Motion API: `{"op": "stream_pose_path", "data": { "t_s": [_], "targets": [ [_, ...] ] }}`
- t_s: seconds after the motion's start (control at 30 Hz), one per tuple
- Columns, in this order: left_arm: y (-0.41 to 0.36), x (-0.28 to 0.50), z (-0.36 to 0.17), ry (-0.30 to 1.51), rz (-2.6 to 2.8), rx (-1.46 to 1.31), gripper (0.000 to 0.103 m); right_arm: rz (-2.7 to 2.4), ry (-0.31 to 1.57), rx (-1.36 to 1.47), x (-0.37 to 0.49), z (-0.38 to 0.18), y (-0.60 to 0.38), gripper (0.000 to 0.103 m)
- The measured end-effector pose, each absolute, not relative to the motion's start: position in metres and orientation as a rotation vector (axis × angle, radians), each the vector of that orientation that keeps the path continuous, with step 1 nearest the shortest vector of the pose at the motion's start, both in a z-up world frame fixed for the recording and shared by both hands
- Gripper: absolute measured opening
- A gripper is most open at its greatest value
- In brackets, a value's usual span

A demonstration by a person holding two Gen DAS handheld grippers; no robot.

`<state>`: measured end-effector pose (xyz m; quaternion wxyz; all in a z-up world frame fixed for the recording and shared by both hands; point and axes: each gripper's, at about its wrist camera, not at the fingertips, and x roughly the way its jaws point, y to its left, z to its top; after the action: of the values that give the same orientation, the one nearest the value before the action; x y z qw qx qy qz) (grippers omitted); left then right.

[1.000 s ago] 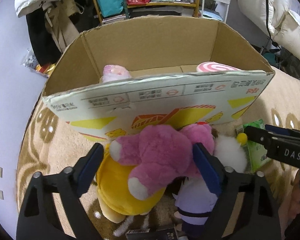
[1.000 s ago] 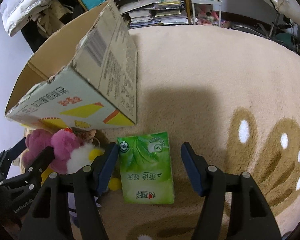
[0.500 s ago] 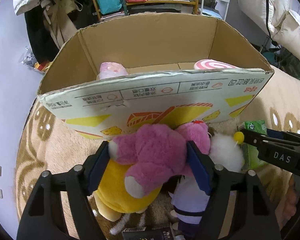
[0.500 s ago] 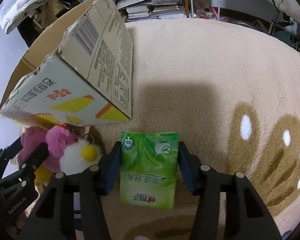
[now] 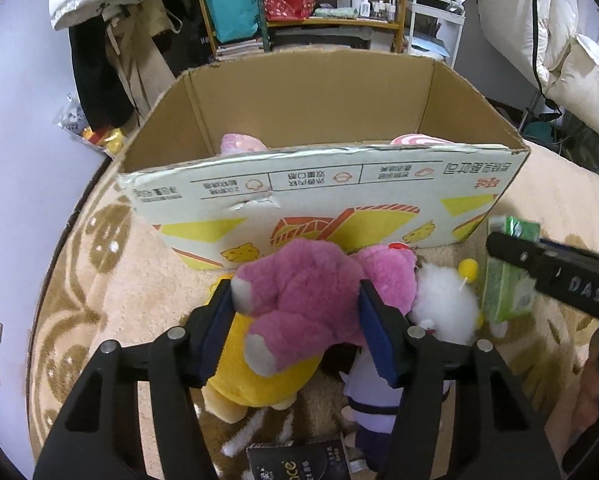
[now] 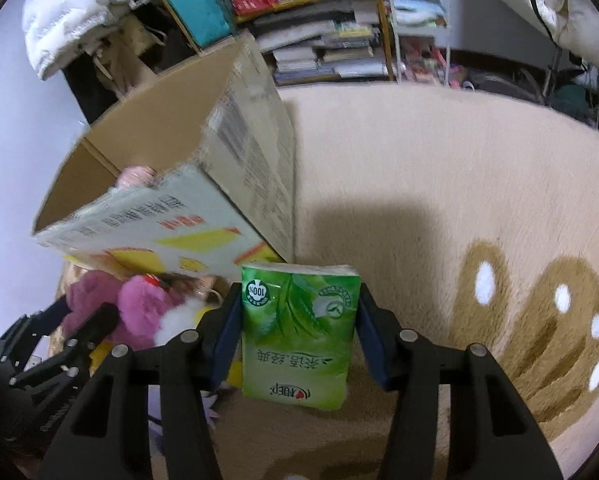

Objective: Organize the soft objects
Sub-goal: 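Close the left tool on the pink plush while the right tool grips the green tissue pack, then lift both held items over the box and open both tools to release them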

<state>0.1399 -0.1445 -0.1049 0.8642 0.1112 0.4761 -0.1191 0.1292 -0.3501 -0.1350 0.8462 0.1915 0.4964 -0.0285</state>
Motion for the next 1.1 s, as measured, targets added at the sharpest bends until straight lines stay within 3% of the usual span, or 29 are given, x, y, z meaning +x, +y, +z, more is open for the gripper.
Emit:
{"op": "stream_pose_path", "data": {
  "t_s": [0.17,0.83,1.1],
  "targets": [
    [-0.137,0.129,-0.093,0.955,-0.244,0.220,0.054,-0.043,0.975,0.368,0.118,-0.115,-0.342,0.056],
    [-0.104,0.099,-0.043,0.823,-0.194,0.152,0.053,-0.004,0.786,0.282,0.095,-0.050,-0.323,0.056],
    [-0.094,0.082,-0.001,0.691,-0.162,0.157,0.053,0.030,0.692,0.288,0.084,-0.013,-0.319,0.056]
  ]
}}
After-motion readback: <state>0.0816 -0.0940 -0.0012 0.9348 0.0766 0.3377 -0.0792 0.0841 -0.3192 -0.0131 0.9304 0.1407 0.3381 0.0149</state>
